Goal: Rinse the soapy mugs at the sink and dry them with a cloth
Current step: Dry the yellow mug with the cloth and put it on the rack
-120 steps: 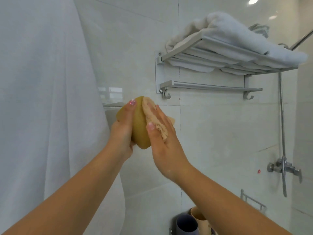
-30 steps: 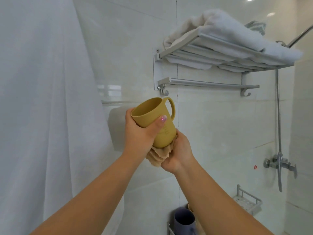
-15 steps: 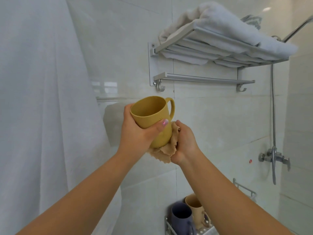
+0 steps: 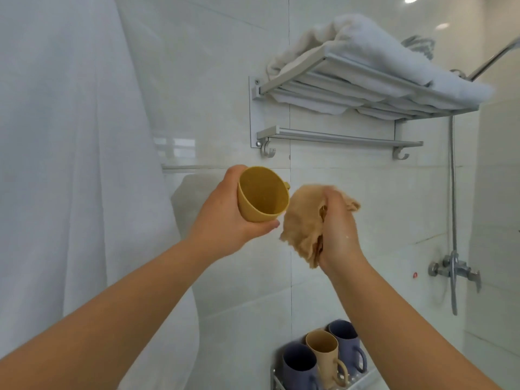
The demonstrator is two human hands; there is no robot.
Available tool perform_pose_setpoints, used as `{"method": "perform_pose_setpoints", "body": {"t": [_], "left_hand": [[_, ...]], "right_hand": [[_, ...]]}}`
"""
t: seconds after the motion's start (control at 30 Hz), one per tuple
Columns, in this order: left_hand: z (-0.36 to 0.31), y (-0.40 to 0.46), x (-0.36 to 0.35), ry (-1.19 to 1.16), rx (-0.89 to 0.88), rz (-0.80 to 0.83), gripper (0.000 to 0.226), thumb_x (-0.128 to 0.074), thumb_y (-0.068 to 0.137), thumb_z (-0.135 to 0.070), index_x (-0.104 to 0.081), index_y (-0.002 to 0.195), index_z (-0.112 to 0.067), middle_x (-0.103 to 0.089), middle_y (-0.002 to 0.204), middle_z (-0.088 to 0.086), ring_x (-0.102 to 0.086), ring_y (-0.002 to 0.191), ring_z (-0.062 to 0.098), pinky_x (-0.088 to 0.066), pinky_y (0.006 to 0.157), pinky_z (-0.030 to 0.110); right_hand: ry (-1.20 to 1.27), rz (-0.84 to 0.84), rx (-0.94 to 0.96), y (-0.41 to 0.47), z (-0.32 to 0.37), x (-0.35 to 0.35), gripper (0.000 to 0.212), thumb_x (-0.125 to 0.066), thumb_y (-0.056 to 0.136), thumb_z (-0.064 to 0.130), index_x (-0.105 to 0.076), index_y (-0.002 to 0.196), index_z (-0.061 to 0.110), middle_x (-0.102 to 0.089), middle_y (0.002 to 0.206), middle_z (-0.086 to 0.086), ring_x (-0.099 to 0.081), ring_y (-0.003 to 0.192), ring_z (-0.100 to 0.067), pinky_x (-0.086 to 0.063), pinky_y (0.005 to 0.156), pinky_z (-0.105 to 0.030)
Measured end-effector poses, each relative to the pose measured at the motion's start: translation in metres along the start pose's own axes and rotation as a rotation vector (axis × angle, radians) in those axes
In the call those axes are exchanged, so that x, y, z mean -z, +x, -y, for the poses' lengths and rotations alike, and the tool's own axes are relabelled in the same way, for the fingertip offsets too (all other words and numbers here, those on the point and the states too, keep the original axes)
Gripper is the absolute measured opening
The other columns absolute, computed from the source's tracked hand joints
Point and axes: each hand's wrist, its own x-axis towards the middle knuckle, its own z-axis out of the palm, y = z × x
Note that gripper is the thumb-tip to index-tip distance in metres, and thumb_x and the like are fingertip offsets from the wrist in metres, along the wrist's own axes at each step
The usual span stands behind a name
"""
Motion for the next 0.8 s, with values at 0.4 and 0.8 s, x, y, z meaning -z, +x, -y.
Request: {"method": "perform_pose_setpoints", "body": {"t": [0.4, 0.8], "left_hand": [[-0.006, 0.0, 0.002, 0.507, -0.131, 0.186, 0.078, -0.084, 0.059, -0.046, -0.046, 0.125, -0.025, -0.057, 0.104, -0.009, -0.052, 0.098, 0.02, -0.042, 0.084, 0.035], [0.016, -0.009, 0.003, 0.18, 0.127, 0.551, 0.092, -0.081, 0.044, -0.059, -0.043, 0.125, -0.037, -0.056, 0.113, -0.016, -0.056, 0.1, 0.007, -0.051, 0.084, 0.03]], "right_hand": [[-0.842, 0.5, 0.437, -0.022, -0.023, -0.008, 0.031, -0.044, 0.091, 0.016, -0.05, 0.063, 0.03, -0.046, 0.062, 0.018, -0.045, 0.064, 0.003, -0.041, 0.077, -0.025], [-0.87, 0.674, 0.182, -0.012, -0.022, 0.002, 0.016, -0.057, 0.092, 0.02, -0.061, 0.077, 0.022, -0.063, 0.055, 0.012, -0.06, 0.063, -0.006, -0.051, 0.076, -0.031]]}}
